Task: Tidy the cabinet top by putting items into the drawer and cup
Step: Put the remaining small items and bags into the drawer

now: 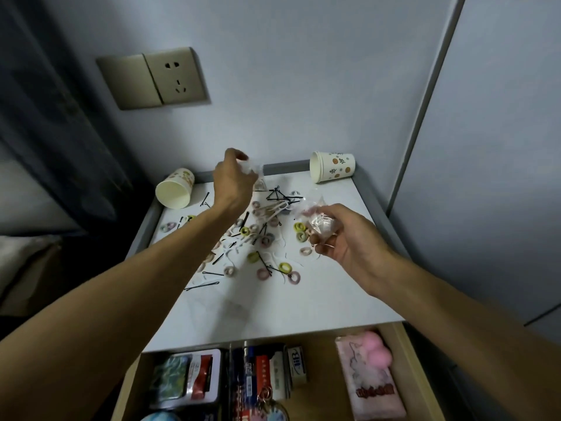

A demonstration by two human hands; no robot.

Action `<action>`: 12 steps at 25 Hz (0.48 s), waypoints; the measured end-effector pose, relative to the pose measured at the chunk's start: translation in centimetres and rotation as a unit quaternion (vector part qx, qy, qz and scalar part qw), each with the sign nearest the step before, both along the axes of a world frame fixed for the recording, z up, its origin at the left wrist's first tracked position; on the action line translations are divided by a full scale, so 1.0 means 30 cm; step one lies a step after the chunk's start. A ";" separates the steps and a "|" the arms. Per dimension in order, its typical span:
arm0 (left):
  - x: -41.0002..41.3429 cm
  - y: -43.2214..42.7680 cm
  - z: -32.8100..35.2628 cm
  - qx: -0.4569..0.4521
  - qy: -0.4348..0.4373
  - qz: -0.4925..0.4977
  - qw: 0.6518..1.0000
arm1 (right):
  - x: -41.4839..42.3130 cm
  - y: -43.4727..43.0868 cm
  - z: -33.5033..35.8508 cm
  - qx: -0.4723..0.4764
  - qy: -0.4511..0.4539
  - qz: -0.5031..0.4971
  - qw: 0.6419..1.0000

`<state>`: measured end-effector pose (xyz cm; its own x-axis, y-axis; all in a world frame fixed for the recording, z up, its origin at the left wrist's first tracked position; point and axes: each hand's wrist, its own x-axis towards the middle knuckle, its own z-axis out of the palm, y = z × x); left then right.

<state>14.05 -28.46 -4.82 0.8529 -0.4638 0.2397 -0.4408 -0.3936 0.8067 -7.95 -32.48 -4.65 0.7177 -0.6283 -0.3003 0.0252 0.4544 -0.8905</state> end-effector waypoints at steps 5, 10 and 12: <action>-0.218 0.271 0.119 -0.050 0.009 -0.105 0.993 | -0.101 0.122 0.043 -0.028 0.017 0.011 0.999; -0.445 0.544 0.117 -0.050 0.133 -0.195 0.970 | -0.190 0.234 0.062 -0.110 0.055 0.025 0.992; -0.490 0.620 0.096 -0.014 0.137 -0.219 0.966 | -0.217 0.268 0.063 -0.124 0.059 0.065 0.988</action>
<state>-0.65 -9.85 -1.94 0.6092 -0.7914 0.0508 -0.3285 -0.1935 0.9245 -14.47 -24.43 -2.76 0.7657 -0.5987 -0.2350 -0.1302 0.2135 -0.9682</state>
